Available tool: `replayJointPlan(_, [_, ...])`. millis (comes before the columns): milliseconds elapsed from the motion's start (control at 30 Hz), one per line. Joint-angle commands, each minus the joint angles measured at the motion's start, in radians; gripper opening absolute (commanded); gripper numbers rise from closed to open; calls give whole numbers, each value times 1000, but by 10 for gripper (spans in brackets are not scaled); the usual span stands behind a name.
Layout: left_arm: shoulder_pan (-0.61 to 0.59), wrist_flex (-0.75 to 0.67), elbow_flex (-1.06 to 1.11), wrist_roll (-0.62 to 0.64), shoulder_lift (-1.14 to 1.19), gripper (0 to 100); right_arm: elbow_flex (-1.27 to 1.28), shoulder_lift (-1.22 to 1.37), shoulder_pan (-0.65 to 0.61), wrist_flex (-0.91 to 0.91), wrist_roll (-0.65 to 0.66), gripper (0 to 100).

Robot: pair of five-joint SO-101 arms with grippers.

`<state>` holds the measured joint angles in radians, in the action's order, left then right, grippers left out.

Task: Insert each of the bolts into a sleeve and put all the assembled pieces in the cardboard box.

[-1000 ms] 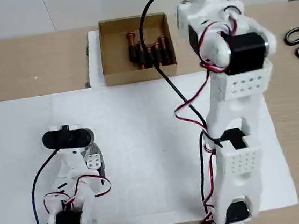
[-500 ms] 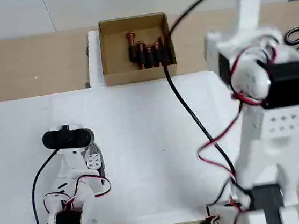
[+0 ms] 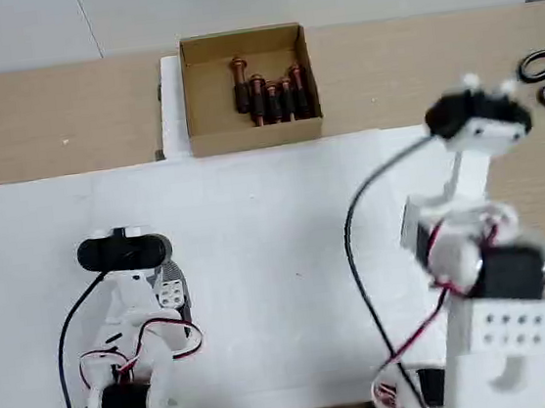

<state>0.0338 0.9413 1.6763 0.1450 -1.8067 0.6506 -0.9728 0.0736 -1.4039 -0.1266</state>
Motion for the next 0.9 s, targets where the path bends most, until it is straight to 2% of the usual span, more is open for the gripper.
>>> replayJointPlan(0, [2, -25, -2, -5, -6, 7, 276, -189, 7, 153, -5, 4])
replayJointPlan(233, [2, -25, -2, -5, -6, 7, 615, -490, 2, 265, 2, 4])
replayJointPlan(500, [0, -25, -2, -5, -6, 7, 853, -842, 2, 257, 109, 4])
replayJointPlan(867, [0, -25, -2, -5, -6, 7, 902, -842, -16, 263, 110, 4])
